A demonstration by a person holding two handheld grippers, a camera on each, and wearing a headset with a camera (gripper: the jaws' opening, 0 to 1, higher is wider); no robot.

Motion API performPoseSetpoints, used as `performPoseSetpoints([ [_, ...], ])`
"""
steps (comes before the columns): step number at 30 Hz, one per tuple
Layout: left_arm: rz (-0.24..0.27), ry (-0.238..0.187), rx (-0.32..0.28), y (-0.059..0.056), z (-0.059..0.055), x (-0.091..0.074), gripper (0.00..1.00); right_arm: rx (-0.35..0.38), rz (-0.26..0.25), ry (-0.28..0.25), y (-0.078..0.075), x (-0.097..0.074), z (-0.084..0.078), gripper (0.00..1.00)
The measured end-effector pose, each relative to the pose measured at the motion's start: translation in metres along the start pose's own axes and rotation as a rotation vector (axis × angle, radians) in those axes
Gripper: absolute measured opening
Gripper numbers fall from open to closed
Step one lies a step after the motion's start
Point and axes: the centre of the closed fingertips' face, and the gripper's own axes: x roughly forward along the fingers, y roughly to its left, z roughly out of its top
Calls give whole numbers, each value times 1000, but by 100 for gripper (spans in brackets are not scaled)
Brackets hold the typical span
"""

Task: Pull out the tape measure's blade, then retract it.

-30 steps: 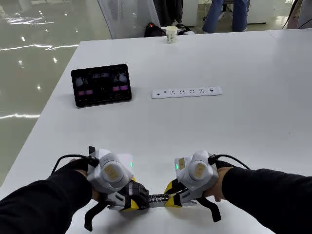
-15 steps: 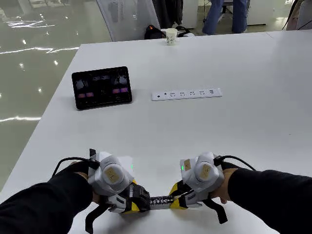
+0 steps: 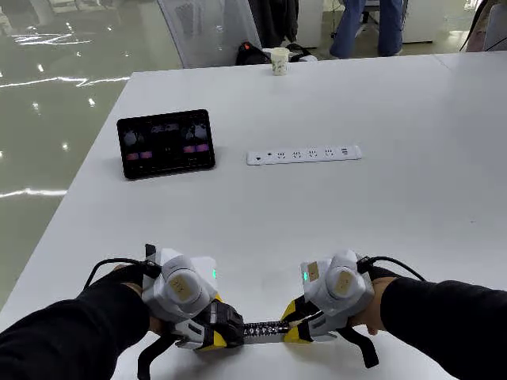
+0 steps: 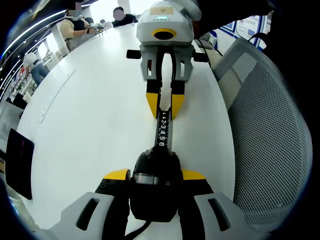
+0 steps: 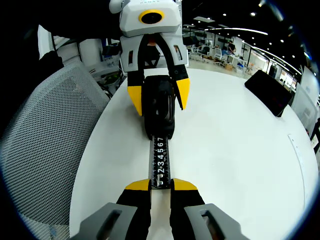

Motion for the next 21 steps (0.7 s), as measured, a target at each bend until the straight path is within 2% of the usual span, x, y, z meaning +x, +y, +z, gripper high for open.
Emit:
performPoseSetpoints([
  [21, 6, -6, 2, 0, 1, 1, 31, 1, -4, 4, 1, -2, -3, 10],
])
